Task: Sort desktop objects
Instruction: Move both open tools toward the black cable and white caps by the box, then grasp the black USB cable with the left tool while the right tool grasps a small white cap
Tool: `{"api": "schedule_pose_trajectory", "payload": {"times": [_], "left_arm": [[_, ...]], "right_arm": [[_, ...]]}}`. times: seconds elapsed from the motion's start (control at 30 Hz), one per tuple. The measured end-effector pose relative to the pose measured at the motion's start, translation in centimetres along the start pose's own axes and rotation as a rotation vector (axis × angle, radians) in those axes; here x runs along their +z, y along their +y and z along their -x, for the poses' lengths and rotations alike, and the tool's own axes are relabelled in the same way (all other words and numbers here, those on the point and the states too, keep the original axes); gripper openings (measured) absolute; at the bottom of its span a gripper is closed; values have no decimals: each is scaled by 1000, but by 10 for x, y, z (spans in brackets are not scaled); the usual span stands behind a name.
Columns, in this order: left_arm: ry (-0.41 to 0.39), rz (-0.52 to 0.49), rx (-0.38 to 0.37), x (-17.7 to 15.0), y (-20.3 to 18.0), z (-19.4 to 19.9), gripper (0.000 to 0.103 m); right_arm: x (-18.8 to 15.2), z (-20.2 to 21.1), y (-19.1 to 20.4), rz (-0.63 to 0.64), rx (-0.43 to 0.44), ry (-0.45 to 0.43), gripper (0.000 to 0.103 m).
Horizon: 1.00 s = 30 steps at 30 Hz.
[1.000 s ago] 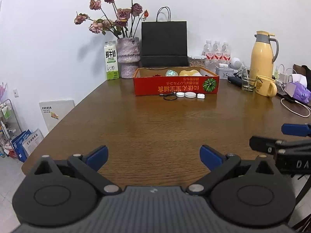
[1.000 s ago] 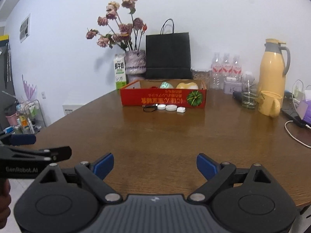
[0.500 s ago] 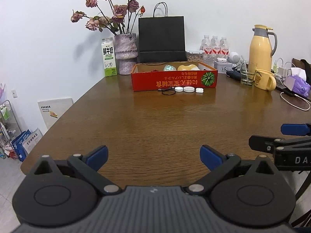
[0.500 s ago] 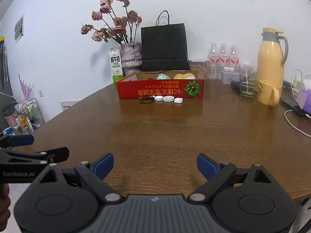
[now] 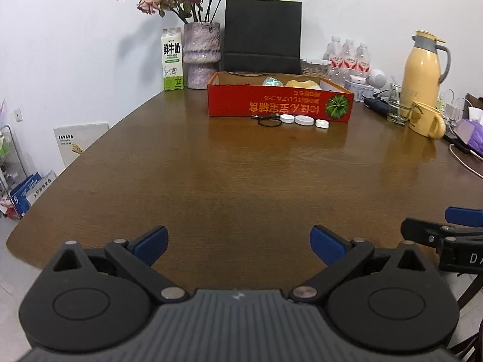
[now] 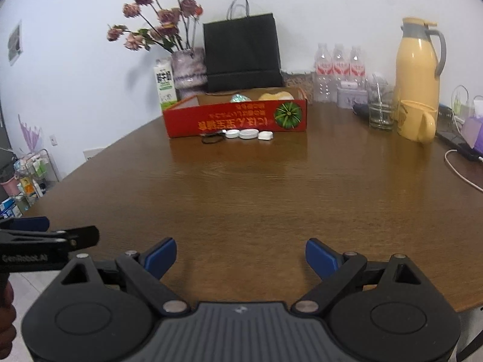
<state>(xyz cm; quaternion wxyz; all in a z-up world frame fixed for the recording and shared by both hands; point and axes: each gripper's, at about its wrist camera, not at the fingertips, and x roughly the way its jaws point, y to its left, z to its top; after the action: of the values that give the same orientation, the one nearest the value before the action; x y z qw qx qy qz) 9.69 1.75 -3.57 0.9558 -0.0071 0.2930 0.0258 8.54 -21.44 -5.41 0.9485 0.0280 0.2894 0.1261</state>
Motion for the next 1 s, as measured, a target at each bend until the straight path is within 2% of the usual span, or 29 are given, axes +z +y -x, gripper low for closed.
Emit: {"api": "schedule_pose_trajectory", "payload": {"times": [0.17,0.33,0.4,0.5,0.6,0.8,0.83,0.93,1.0], "left_arm": [[-62,20,10,41,8,-32,103],[-102,-39,7,89,7,-87,101],[-105,-72,-24,107,3,-112,99],[-77,-117,-119,130,-1,-151,95],[-9,-134,-220,146,-3,-201,93],[-4,-199,-241,156,-12,-259,88],[0,-196,-248,158,-13,-265,87],[44,-156,-253,164,-9,-282,77],[61,-140,-254,166,-6,-288,69]], "right_arm": [[32,-31,-11,-23,1,0,92],[82,-75,-25,-5,-4,-25,92],[102,-99,-32,22,-17,-25,92],[128,-136,-37,48,-5,-6,89],[148,-176,-39,79,15,23,84],[170,-244,-29,156,80,60,81],[171,-253,-27,162,94,62,77],[174,-278,-24,173,101,97,66],[175,-287,-24,161,107,102,66]]}}
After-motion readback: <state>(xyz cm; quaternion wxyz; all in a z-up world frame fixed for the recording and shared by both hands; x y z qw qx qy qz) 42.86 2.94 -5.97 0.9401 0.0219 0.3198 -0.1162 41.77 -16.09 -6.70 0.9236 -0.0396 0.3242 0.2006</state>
